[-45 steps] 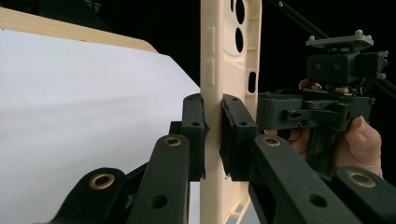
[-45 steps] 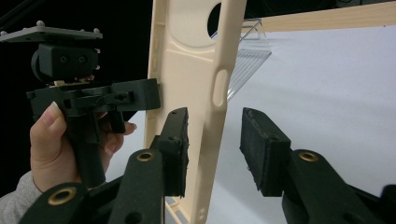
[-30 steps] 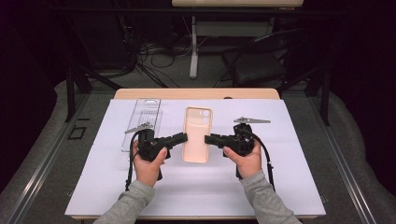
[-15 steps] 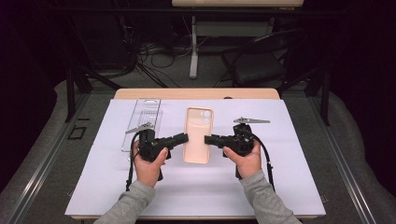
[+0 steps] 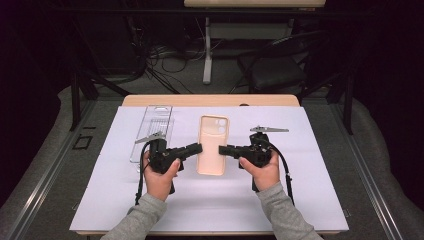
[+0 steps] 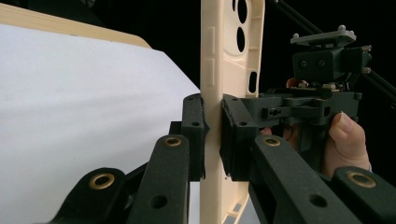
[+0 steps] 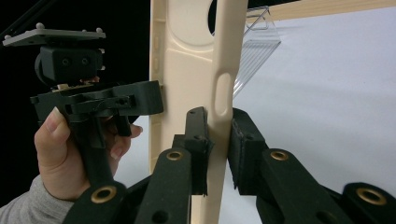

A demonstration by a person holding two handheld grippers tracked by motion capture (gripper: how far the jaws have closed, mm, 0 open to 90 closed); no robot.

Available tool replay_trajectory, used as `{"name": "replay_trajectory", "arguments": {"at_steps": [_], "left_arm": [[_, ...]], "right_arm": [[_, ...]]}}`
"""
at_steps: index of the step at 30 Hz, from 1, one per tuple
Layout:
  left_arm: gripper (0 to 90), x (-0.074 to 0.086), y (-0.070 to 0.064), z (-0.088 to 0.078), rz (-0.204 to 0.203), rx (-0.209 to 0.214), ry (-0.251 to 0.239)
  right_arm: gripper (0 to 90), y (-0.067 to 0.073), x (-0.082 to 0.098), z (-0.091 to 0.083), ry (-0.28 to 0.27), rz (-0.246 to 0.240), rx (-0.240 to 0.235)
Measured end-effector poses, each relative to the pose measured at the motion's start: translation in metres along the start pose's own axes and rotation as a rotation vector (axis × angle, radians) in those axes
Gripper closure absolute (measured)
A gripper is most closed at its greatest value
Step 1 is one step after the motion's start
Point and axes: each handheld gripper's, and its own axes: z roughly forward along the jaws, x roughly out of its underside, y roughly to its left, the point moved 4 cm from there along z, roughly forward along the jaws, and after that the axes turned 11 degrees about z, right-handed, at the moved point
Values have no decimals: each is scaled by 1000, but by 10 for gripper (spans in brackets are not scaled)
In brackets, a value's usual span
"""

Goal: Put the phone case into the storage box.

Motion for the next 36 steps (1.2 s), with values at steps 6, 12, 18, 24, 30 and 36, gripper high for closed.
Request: {"name": "replay_trajectory", "arguments": {"at_steps": [6, 12, 18, 24, 30, 36], "left_arm": [[813, 0, 1, 0, 0, 2, 1], [814, 1, 1, 0, 3, 0, 5], [813, 1, 1, 0, -1, -1, 6], [813, 1, 1, 1, -3, -1, 7], [813, 1, 1, 1, -7, 0, 6], [812, 2, 2, 1, -10, 4, 8]], "right_arm": [[797, 0, 0, 0, 2, 6, -3], [799, -1, 0, 1, 3, 12, -3], [801, -3, 1, 1, 9, 28, -9], [803, -3, 1, 1, 11, 29, -9], [805, -3, 1, 1, 11, 28, -11], [807, -4, 1, 1, 12, 35, -14]]}}
